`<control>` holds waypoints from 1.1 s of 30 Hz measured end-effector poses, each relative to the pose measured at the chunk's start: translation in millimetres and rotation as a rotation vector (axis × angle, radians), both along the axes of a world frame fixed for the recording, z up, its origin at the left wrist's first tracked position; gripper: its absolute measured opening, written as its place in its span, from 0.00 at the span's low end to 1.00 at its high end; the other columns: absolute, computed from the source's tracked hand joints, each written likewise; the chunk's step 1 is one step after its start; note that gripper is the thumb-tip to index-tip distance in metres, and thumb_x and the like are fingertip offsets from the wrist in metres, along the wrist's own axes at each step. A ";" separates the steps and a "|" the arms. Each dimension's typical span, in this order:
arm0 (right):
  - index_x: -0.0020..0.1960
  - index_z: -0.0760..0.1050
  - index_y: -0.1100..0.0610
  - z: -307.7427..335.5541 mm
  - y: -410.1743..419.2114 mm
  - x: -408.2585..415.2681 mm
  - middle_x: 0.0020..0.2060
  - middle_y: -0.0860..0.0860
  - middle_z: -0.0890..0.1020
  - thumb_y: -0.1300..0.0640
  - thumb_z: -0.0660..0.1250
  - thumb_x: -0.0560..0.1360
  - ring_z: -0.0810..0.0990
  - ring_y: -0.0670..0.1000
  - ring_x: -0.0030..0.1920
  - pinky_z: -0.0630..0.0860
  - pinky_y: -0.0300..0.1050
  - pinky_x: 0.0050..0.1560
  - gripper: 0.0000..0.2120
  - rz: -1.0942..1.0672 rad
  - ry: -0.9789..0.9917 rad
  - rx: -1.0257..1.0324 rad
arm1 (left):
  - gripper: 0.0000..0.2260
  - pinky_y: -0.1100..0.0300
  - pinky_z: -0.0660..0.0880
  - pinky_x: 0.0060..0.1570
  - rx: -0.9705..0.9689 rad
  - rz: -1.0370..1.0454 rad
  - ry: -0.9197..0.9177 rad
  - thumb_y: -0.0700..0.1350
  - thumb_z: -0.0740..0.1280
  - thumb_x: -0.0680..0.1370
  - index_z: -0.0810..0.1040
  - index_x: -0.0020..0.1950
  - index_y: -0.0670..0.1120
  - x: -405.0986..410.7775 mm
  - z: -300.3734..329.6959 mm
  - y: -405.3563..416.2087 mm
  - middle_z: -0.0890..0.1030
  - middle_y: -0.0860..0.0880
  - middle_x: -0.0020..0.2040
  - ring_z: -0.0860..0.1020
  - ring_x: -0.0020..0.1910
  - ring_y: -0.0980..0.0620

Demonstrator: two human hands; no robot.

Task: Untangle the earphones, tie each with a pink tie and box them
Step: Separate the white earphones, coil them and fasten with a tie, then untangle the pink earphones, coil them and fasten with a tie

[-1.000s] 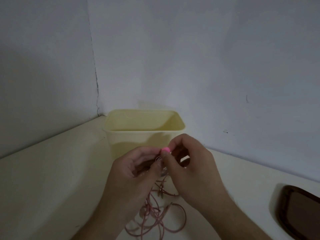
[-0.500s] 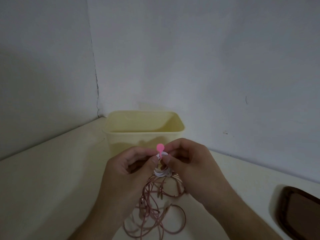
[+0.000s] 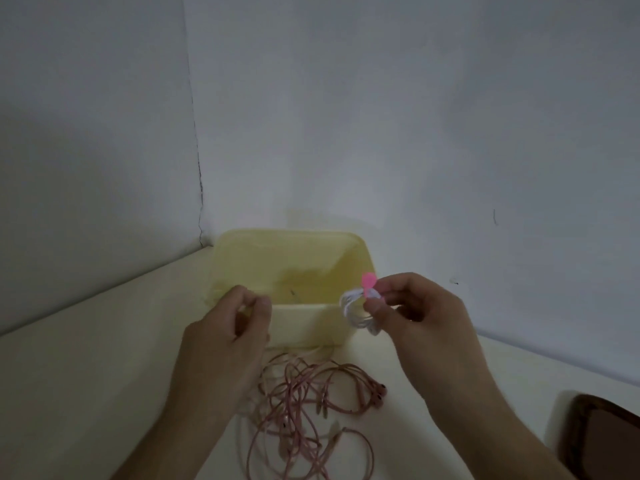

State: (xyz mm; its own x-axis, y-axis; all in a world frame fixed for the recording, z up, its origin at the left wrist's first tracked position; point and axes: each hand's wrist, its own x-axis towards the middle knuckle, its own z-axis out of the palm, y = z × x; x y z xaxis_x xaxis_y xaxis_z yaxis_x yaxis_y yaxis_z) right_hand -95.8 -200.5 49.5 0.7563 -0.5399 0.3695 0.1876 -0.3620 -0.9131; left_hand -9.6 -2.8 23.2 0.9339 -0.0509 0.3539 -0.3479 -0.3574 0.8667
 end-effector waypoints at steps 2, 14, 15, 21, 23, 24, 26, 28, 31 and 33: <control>0.46 0.83 0.57 4.4 -2.8 -0.9 0.37 0.54 0.86 0.64 0.74 0.78 0.77 0.51 0.30 0.72 0.41 0.33 0.04 -0.008 -0.066 0.135 | 0.09 0.55 0.77 0.37 -0.128 0.003 0.105 0.50 0.70 0.81 0.81 0.43 0.48 -4.8 -4.0 -1.9 0.85 0.51 0.31 0.83 0.31 0.56; 0.44 0.77 0.50 24.7 14.8 50.2 0.36 0.46 0.84 0.52 0.69 0.82 0.84 0.47 0.35 0.83 0.50 0.39 0.08 -0.228 0.228 -0.466 | 0.06 0.60 0.75 0.35 -0.391 -0.037 0.223 0.42 0.74 0.79 0.83 0.41 0.46 -8.9 -15.4 -13.1 0.86 0.48 0.31 0.85 0.31 0.54; 0.44 0.76 0.52 25.5 14.0 60.6 0.37 0.47 0.83 0.53 0.68 0.82 0.82 0.47 0.35 0.81 0.48 0.36 0.09 -0.245 0.284 -0.535 | 0.06 0.63 0.76 0.34 -0.398 -0.051 0.208 0.41 0.73 0.79 0.83 0.42 0.45 -8.7 -15.7 -13.3 0.86 0.48 0.32 0.85 0.31 0.54; 0.72 0.75 0.54 30.4 17.6 75.7 0.63 0.50 0.81 0.58 0.65 0.80 0.82 0.50 0.58 0.73 0.38 0.48 0.20 -0.107 0.449 -0.497 | 0.08 0.48 0.83 0.46 -0.467 -0.152 0.197 0.39 0.71 0.80 0.84 0.44 0.50 -1.6 -20.4 -13.3 0.87 0.45 0.37 0.86 0.40 0.44; 0.68 0.78 0.52 28.6 22.7 62.6 0.62 0.48 0.82 0.61 0.65 0.79 0.80 0.46 0.58 0.72 0.34 0.50 0.18 -0.092 0.362 -0.484 | 0.06 0.45 0.82 0.49 -0.448 -0.172 0.169 0.42 0.71 0.77 0.84 0.45 0.54 -0.3 -21.3 -12.4 0.88 0.47 0.39 0.86 0.42 0.44; 0.63 0.79 0.51 26.5 23.2 55.0 0.59 0.46 0.83 0.63 0.65 0.79 0.80 0.44 0.56 0.71 0.31 0.48 0.16 -0.108 0.294 -0.472 | 0.06 0.47 0.81 0.48 -0.440 -0.179 0.157 0.43 0.71 0.77 0.83 0.46 0.54 0.7 -20.0 -12.5 0.88 0.48 0.40 0.86 0.43 0.43; 0.56 0.80 0.49 20.6 23.6 37.5 0.54 0.43 0.82 0.66 0.65 0.77 0.80 0.40 0.53 0.70 0.27 0.47 0.15 -0.131 0.201 -0.447 | 0.08 0.51 0.78 0.46 -0.422 -0.203 0.137 0.41 0.71 0.79 0.82 0.51 0.55 0.3 -17.7 -11.6 0.88 0.50 0.43 0.84 0.44 0.40; 0.54 0.79 0.49 16.3 22.0 21.0 0.52 0.41 0.81 0.69 0.64 0.75 0.78 0.38 0.52 0.72 0.27 0.47 0.17 -0.158 0.157 -0.447 | 0.10 0.49 0.78 0.51 -0.369 -0.243 0.108 0.45 0.71 0.80 0.81 0.58 0.59 2.1 -15.8 -9.2 0.88 0.53 0.48 0.84 0.48 0.45; 0.52 0.78 0.48 12.6 22.8 1.5 0.52 0.41 0.78 0.69 0.63 0.75 0.77 0.38 0.51 0.72 0.26 0.45 0.17 -0.199 0.192 -0.529 | 0.19 0.56 0.73 0.62 -0.311 -0.331 0.114 0.50 0.70 0.79 0.76 0.67 0.68 9.0 -20.1 -4.6 0.85 0.59 0.59 0.81 0.62 0.60; 0.49 0.79 0.48 14.0 26.0 -10.1 0.47 0.42 0.82 0.66 0.63 0.77 0.81 0.42 0.44 0.76 0.32 0.41 0.13 -0.143 0.257 -0.478 | 0.24 0.58 0.71 0.67 -0.304 -0.380 0.143 0.52 0.69 0.78 0.73 0.72 0.69 12.6 -24.6 -3.4 0.81 0.64 0.66 0.76 0.67 0.66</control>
